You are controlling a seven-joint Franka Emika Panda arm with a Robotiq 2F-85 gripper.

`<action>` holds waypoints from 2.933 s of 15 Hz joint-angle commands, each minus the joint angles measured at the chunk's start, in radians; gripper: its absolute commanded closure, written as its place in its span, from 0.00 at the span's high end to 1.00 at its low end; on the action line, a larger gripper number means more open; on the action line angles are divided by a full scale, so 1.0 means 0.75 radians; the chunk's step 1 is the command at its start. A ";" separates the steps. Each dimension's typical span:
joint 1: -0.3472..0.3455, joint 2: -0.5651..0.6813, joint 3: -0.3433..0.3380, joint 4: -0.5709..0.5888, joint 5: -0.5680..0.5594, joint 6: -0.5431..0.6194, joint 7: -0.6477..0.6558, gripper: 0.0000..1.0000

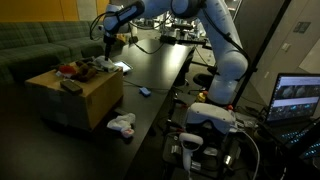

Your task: Switch between all the objects on the box and on the table

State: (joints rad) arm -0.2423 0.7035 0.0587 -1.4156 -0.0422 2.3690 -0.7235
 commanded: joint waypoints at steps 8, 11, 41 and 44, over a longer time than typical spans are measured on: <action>0.032 -0.111 0.135 -0.353 0.298 0.514 0.167 1.00; 0.092 -0.075 0.104 -0.371 0.239 0.691 0.340 1.00; -0.010 -0.131 0.281 -0.405 0.080 0.346 0.238 0.09; -0.122 -0.236 0.352 -0.478 0.176 0.208 0.016 0.08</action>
State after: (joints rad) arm -0.2520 0.6277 0.2637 -1.6936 0.0160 2.6106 -0.5537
